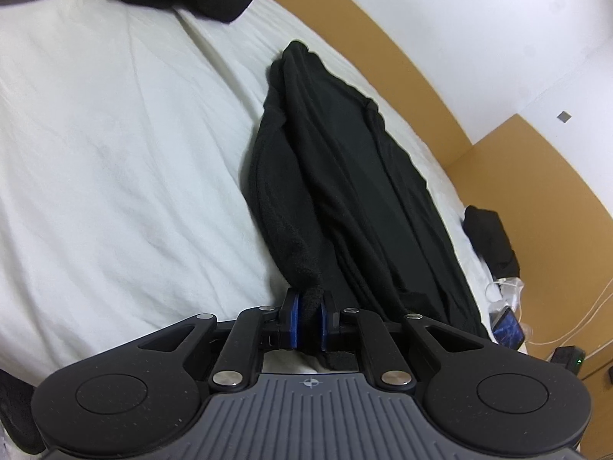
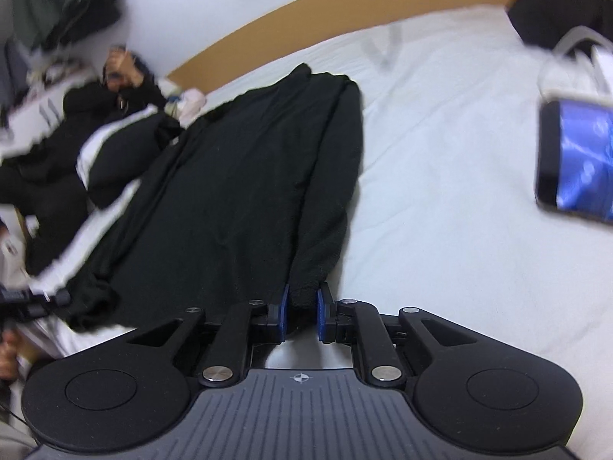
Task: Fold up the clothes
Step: 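Close the left gripper on the fleece end while the right gripper closes beside it, then lift the held black fleece end with both grippers and carry it over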
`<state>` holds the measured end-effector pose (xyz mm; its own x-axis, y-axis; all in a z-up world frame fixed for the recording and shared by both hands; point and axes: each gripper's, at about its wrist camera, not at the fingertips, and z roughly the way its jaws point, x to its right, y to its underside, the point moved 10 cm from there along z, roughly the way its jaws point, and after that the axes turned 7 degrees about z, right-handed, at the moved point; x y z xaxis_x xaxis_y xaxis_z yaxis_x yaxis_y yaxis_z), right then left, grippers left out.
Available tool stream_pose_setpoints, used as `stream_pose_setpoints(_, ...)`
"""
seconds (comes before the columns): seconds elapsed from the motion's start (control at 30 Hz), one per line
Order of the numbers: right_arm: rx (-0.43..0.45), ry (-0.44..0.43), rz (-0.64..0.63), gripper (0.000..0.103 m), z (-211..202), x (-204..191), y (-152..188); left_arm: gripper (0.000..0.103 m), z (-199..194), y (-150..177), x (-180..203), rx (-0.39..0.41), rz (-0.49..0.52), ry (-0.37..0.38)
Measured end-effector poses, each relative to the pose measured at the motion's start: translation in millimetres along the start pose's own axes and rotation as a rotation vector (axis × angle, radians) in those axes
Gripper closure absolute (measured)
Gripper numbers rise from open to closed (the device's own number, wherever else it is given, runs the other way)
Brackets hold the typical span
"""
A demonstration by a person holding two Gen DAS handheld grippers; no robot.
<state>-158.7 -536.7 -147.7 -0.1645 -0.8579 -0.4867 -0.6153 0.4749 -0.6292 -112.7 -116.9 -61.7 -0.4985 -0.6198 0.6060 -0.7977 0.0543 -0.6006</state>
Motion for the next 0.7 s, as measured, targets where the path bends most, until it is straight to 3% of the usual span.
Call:
stream_pose_setpoints(0.1,0.009,0.028,-0.033,0.09,1,-7,-1,0.095,1,-2,1,0.015,-0.008,-0.003)
stream_pose_setpoints(0.23,0.052,-0.024,0.02,0.092,-14,-8,-4,0.096,-18,-11,20,0.088,0.041,0.033)
stream_pose_setpoints(0.4,0.172,-0.144,0.042,0.092,-61,-14,-19,0.096,-50,-39,42,0.182,0.102,0.069)
stream_pose_setpoints(0.57,0.245,-0.182,0.056,0.092,-80,-25,-39,0.096,-76,-62,57,0.262,0.112,0.109)
stream_pose_setpoints(0.7,0.273,-0.206,0.051,0.092,-99,-30,-48,0.096,-104,-58,61,0.308,0.105,0.141)
